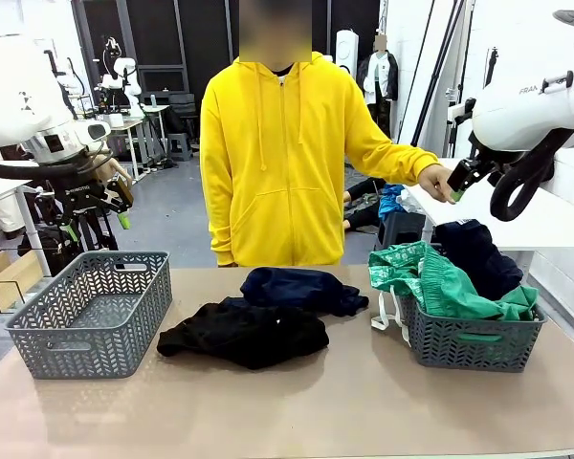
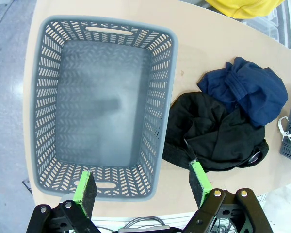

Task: Sort the tops and bottoms.
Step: Sort the clothes according to human instructions, then lift clothes from the center of the table with your left hand.

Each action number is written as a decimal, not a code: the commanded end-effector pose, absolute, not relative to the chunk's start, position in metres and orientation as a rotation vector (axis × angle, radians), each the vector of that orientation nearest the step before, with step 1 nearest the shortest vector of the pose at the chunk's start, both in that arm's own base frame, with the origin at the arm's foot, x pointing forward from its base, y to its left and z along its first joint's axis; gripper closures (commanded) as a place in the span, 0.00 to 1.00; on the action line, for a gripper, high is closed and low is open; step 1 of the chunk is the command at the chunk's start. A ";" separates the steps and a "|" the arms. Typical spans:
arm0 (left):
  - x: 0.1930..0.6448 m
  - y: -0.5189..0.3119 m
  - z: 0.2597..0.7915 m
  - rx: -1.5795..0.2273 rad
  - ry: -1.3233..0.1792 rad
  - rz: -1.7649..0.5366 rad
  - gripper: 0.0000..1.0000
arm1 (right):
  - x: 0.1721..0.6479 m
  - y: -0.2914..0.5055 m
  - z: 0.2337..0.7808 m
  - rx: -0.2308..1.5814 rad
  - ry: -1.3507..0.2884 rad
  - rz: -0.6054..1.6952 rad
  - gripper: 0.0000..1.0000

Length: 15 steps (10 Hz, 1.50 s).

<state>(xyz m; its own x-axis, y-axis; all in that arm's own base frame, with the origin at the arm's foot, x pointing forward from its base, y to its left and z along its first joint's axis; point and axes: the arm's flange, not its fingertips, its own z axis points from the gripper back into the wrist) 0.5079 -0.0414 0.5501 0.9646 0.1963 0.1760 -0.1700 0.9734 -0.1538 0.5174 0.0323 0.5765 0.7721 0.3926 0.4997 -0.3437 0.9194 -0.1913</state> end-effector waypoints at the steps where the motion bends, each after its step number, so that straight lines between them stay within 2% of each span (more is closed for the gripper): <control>1: 0.507 -0.042 0.551 -0.127 -0.200 0.204 0.00 | 0.520 0.029 0.574 -0.092 -0.575 0.394 0.00; 11: 0.508 -0.041 0.550 -0.138 -0.192 0.186 0.00 | 0.518 0.030 0.576 -0.092 -0.561 0.396 0.00; 12: 0.511 -0.067 0.563 -0.214 -0.279 0.104 0.00 | 0.511 0.009 0.580 -0.096 -0.571 0.341 0.00; 15: 0.519 -0.166 0.571 -0.231 -0.310 -0.187 0.00 | 0.485 -0.070 0.576 -0.151 -0.504 0.170 0.00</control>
<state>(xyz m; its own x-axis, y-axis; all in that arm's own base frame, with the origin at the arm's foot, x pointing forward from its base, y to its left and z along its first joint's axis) 0.5072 -0.1477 0.5766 0.9499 -0.0402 0.3100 0.1018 0.9774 -0.1851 0.4997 -0.0557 0.5829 0.8327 0.2507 0.4937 -0.1879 0.9667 -0.1740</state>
